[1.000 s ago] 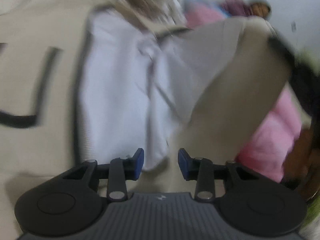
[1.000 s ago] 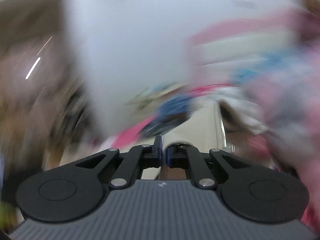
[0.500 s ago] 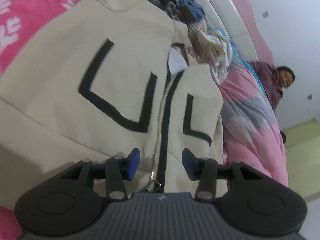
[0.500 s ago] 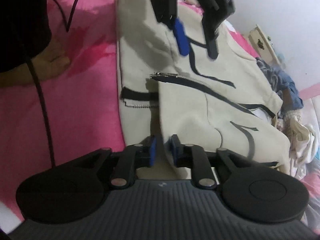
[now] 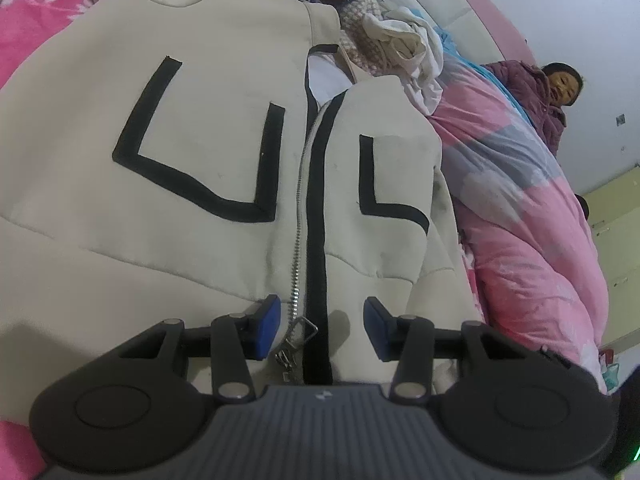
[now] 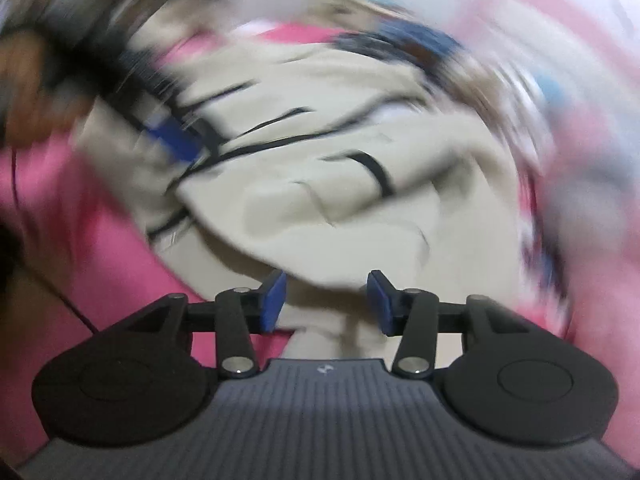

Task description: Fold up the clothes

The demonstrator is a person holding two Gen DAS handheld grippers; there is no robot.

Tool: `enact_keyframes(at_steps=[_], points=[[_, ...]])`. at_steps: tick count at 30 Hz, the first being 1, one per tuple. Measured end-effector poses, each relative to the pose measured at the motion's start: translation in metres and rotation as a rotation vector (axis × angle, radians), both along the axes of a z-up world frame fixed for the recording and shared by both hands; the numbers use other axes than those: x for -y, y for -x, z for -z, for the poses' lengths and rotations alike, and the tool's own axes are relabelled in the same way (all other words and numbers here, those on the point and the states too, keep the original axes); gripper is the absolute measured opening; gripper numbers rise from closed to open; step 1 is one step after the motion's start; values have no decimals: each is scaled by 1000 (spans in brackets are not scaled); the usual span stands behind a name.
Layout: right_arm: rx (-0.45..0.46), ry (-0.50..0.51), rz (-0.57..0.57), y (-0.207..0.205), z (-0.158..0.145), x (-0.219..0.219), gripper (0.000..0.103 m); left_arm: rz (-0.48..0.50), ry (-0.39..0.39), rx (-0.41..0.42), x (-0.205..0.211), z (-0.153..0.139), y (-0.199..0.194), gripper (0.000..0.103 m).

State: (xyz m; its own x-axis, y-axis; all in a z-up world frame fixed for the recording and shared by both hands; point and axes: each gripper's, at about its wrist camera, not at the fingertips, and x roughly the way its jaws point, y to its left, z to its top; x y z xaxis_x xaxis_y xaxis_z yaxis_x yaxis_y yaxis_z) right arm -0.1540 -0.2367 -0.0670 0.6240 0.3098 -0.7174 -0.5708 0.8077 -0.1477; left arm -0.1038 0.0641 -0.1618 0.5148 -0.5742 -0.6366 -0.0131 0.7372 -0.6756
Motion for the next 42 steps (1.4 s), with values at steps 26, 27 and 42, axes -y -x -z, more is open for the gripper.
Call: enact_keyframes(at_steps=[26, 27, 42], points=[[322, 435, 441, -97, -98, 104, 8, -1, -34, -25, 7, 2, -3, 46], [341, 512, 476, -111, -111, 115, 23, 0, -33, -23, 7, 1, -3, 46], [184, 586, 361, -81, -105, 167, 92, 55, -77, -34, 16, -1, -7, 46]])
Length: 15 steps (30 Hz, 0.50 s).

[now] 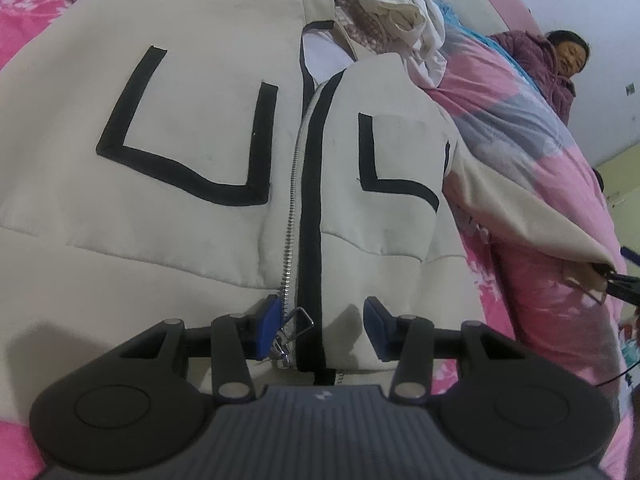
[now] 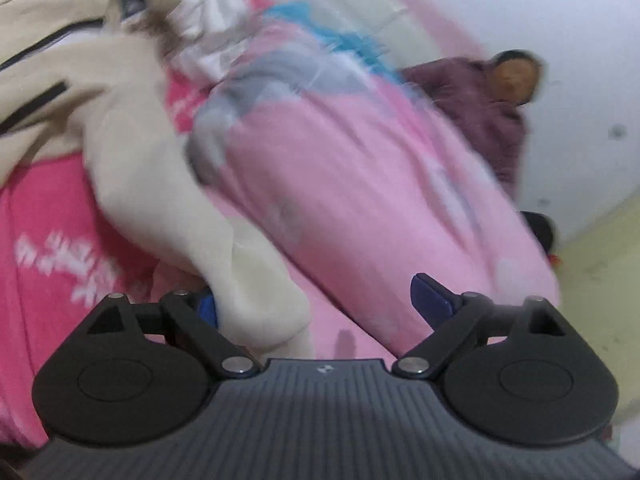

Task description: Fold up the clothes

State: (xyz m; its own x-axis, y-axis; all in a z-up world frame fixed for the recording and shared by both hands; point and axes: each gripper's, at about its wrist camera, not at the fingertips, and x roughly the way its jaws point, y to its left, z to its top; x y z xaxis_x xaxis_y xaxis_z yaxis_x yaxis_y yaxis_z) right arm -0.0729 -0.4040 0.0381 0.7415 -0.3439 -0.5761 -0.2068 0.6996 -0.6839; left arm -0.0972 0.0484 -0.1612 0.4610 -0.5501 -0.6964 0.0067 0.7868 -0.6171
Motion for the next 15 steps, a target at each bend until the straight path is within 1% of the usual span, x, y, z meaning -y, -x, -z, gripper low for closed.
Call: enact_keyframes(at_steps=[2, 3, 6, 7, 8, 9, 11, 12, 14, 15], points=[[-110, 93, -137, 3, -3, -4, 92, -5, 1, -2, 0, 1, 0, 46], [-162, 167, -217, 9, -1, -9, 92, -10, 4, -6, 0, 1, 1, 46], [-263, 400, -456, 41, 5, -28, 92, -16, 9, -17, 0, 2, -1, 46], [-287, 436, -500, 50, 5, -32, 92, -17, 10, -20, 0, 2, -1, 46], [-307, 447, -536, 56, 1, -37, 92, -18, 11, -23, 1, 2, -2, 46], [-318, 422, -553, 57, -5, -38, 92, -17, 11, -25, 1, 2, -2, 46], [-327, 271, -557, 52, -25, -34, 95, -13, 8, -25, 2, 2, -3, 46], [-335, 174, -525, 44, -34, -28, 97, -10, 5, -24, 3, 2, -3, 46], [-353, 56, -416, 26, -40, -14, 98, -10, 6, -25, 3, 2, -3, 46], [-363, 49, -381, 22, -34, -13, 98, -14, 10, -26, 3, 2, -3, 46]])
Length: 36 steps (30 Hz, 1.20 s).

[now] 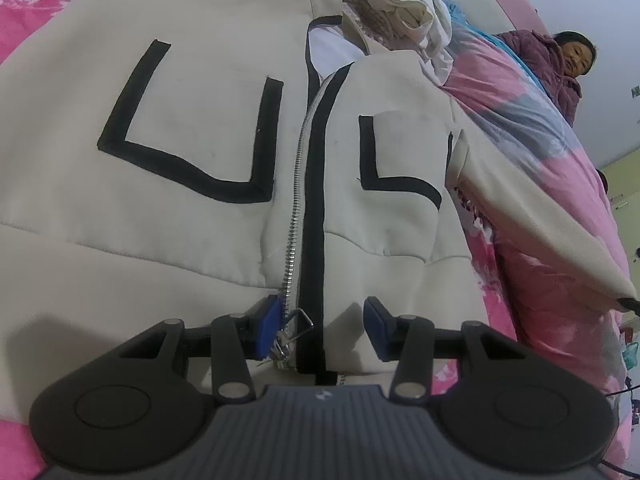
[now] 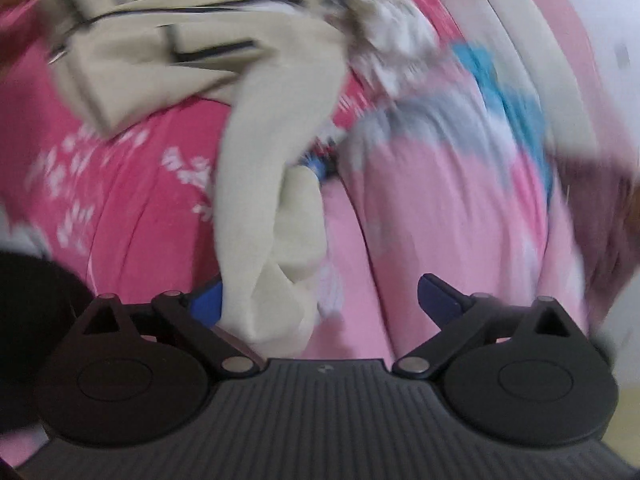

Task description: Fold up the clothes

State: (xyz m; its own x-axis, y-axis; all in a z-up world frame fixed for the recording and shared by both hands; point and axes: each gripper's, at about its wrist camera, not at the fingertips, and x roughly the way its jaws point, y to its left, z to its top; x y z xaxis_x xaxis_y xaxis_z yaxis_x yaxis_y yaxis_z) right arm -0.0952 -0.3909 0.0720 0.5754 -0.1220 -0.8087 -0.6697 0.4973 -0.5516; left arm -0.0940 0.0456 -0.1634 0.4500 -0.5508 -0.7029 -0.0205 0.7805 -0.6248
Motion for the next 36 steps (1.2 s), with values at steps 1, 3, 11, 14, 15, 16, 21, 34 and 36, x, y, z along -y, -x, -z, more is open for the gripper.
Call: enact_keyframes(at_steps=[1, 3, 11, 14, 15, 16, 21, 34, 36], points=[[-9, 3, 32, -3, 7, 1, 98, -5, 5, -2, 0, 1, 0, 46], [-44, 85, -74, 18, 32, -15, 99, -13, 13, -3, -1, 2, 1, 46], [-126, 129, -270, 56, 78, -47, 101, -34, 14, -4, 16, -2, 3, 46], [-33, -195, -109, 43, 40, -44, 101, -34, 17, -8, 16, -3, 1, 46], [-5, -318, -72, 42, 29, -46, 101, -36, 18, -10, 16, -4, 0, 46], [3, -394, -80, 45, 28, -54, 100, -37, 17, -10, 17, -5, 0, 46], [-15, -343, -331, 74, 92, -134, 83, 5, 18, 3, -9, 0, -9, 45], [-51, -181, -315, 40, 184, -188, 7, -21, 57, -18, -17, 8, -10, 23], [-22, -219, -290, 43, 172, -183, 5, -33, 80, -14, -20, 8, -7, 20]])
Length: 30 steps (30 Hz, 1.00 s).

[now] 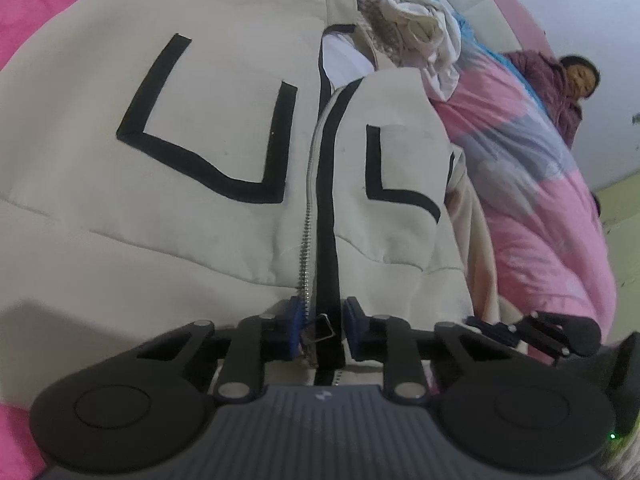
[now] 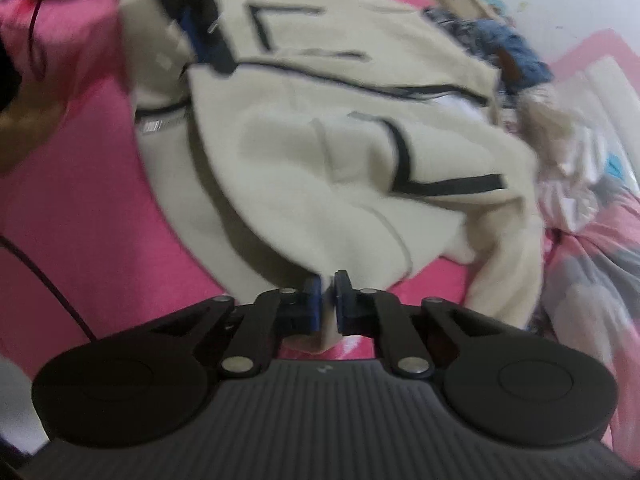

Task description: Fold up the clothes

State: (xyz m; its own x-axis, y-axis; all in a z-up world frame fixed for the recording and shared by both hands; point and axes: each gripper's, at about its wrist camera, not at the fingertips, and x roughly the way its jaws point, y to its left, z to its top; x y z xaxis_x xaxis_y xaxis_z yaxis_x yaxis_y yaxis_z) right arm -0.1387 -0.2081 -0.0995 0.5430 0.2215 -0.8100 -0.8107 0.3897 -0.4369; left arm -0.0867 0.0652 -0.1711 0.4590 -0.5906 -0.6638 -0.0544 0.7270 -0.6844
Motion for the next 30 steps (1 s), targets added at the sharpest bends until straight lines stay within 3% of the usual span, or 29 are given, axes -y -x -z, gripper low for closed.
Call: enact_keyframes(at_steps=[6, 10, 17, 22, 30], points=[[73, -7, 21, 13, -21, 18, 3, 48, 38, 28, 16, -11, 9, 13], [41, 4, 33, 16, -18, 30, 3, 109, -42, 38, 38, -10, 15, 13], [51, 76, -48, 34, -5, 29, 3, 179, -139, 57, 49, -15, 28, 12], [-48, 55, -31, 27, 10, 29, 3, 196, -170, 24, 49, 1, 27, 12], [-139, 16, 61, 17, 12, 30, 11, 245, -228, 68, 50, -11, 36, 21]])
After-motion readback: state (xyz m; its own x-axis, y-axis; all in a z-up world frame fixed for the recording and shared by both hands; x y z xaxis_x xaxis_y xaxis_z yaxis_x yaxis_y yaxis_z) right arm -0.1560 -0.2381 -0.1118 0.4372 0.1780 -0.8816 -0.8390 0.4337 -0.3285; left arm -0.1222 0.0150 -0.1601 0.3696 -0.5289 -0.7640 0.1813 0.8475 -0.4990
